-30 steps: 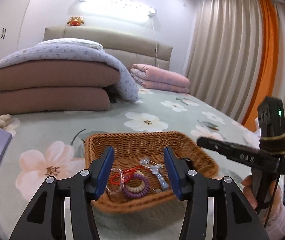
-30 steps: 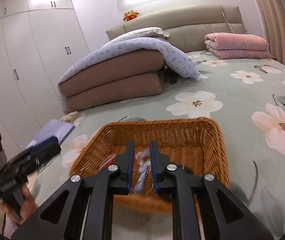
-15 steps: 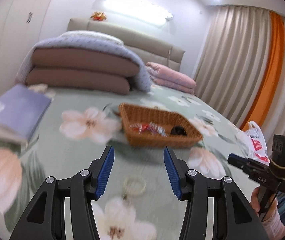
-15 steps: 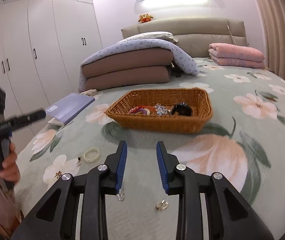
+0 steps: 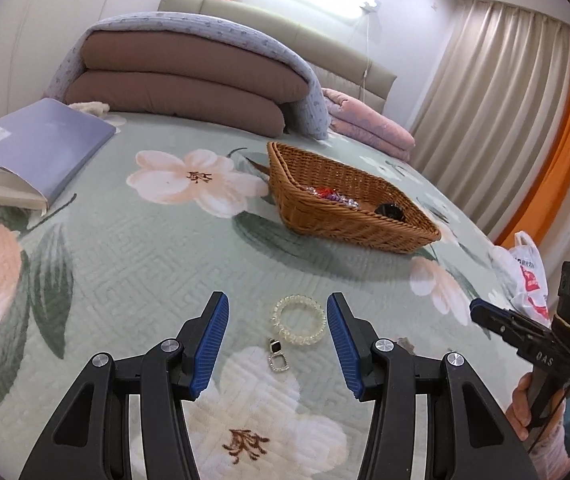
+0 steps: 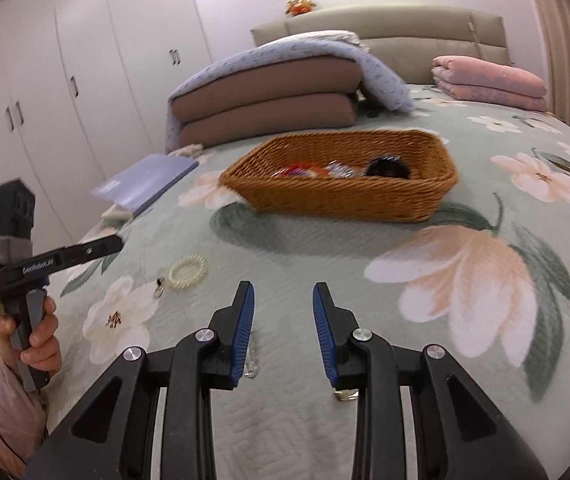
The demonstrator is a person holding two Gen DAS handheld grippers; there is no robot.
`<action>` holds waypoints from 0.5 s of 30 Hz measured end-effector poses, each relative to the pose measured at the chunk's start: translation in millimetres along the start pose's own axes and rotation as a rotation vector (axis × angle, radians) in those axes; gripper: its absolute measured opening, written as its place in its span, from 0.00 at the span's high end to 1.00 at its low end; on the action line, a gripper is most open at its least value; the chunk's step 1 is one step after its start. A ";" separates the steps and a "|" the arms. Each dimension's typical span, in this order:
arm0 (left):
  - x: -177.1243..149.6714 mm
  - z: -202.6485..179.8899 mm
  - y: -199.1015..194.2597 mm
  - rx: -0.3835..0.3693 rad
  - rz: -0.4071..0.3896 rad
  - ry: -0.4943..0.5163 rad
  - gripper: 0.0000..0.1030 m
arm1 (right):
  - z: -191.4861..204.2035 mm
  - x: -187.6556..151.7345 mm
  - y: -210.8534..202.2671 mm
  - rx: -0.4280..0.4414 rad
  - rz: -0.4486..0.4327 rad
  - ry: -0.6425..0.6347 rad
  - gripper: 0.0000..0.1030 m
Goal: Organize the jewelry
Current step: 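Grasp the black square earring with the left gripper while the right gripper grasps the silver hair clip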
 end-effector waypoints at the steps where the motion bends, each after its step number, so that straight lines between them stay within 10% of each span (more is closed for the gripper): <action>1: -0.4 0.4 1.9 0.002 0.001 -0.003 0.49 | 4.0 0.9 6.4 -0.005 0.008 -0.014 0.68; 15: -34.8 -30.6 46.8 0.057 0.207 0.232 0.49 | 37.8 -13.5 48.3 0.039 0.132 -0.129 0.68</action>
Point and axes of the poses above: each gripper's, at about its wrist camera, not at the fingertips, and y roughly the way its jaws point, z to its left, x to its top, the point moved 3 cm from there along y, roughly the way its jaws point, and after that the axes turned 7 degrees about x, right-handed, at the moved point
